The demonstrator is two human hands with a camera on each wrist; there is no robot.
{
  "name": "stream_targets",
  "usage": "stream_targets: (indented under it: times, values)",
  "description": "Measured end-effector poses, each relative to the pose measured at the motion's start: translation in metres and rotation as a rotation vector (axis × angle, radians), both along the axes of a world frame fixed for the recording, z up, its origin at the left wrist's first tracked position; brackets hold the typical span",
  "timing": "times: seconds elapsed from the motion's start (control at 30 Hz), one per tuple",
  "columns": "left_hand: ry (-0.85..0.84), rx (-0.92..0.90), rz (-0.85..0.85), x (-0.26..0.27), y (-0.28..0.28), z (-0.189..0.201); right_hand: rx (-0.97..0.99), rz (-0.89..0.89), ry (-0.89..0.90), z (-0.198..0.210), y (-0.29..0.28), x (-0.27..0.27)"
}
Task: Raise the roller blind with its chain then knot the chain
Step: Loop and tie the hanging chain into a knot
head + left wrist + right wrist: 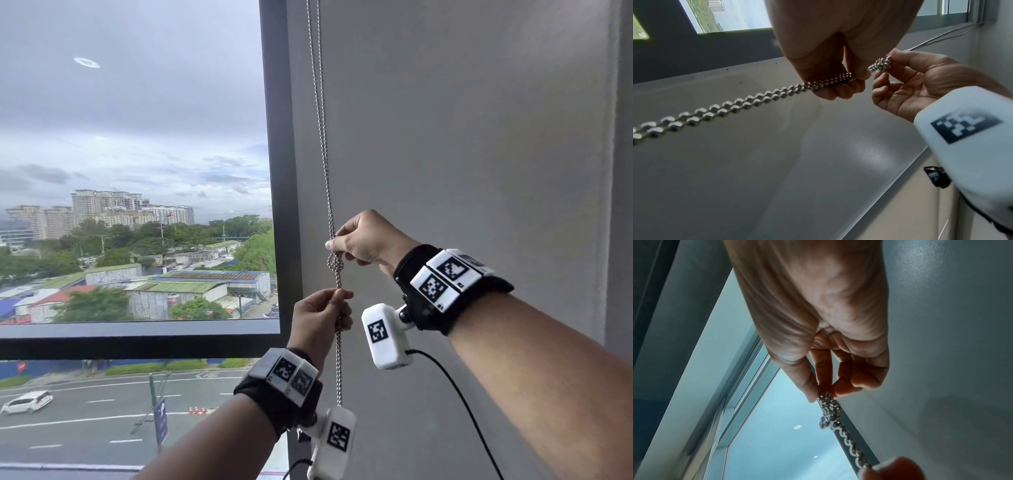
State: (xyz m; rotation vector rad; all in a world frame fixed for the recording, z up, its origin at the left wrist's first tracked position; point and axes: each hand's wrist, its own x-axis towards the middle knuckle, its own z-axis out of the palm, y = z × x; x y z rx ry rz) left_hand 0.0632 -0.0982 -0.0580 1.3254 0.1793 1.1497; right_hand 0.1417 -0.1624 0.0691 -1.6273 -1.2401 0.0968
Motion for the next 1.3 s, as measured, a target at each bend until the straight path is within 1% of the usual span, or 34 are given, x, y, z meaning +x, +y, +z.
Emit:
stream_targets:
  times: [0.1,0.23,0.3,0.47,0.67,0.8,0.87,0.93,1.03,1.17,1.3]
  values:
    - [0.098,0.038,-0.004,-0.005,0.004,-0.009,0.007,0.004,-0.007,0.000,0.000,0.001]
    - [0.289,0.107,-0.028,-0.016,0.013,-0.025,0.021,-0.011,-0.011,-0.001,-0.001,0.005]
    - [0.333,0.119,-0.033,-0.022,0.016,-0.025,0.023,-0.019,-0.010,-0.001,0.000,0.008]
    - [0.290,0.151,-0.036,-0.034,0.009,0.002,0.036,-0.040,0.006,-0.002,0.003,0.013]
    - [0.094,0.093,-0.085,-0.042,-0.007,0.055,0.048,-0.047,-0.010,-0.003,0.003,0.012]
    - [-0.038,0.031,-0.066,-0.044,-0.011,0.092,0.045,-0.035,-0.006,-0.002,0.000,0.012]
    - [-0.067,0.013,-0.043,-0.044,-0.009,0.109,0.038,-0.045,-0.011,-0.002,-0.003,0.011]
    - [-0.059,0.006,-0.006,-0.042,-0.006,0.122,0.028,-0.033,-0.004,-0.002,-0.007,0.007]
    - [-0.016,0.007,0.072,-0.036,-0.006,0.133,0.001,0.040,0.046,0.000,-0.015,-0.001]
    - [0.057,0.035,0.073,-0.031,-0.009,0.138,-0.049,0.066,0.050,0.001,-0.019,-0.009]
    - [0.123,0.069,0.062,-0.033,-0.013,0.141,-0.106,0.088,0.092,0.002,-0.025,-0.015]
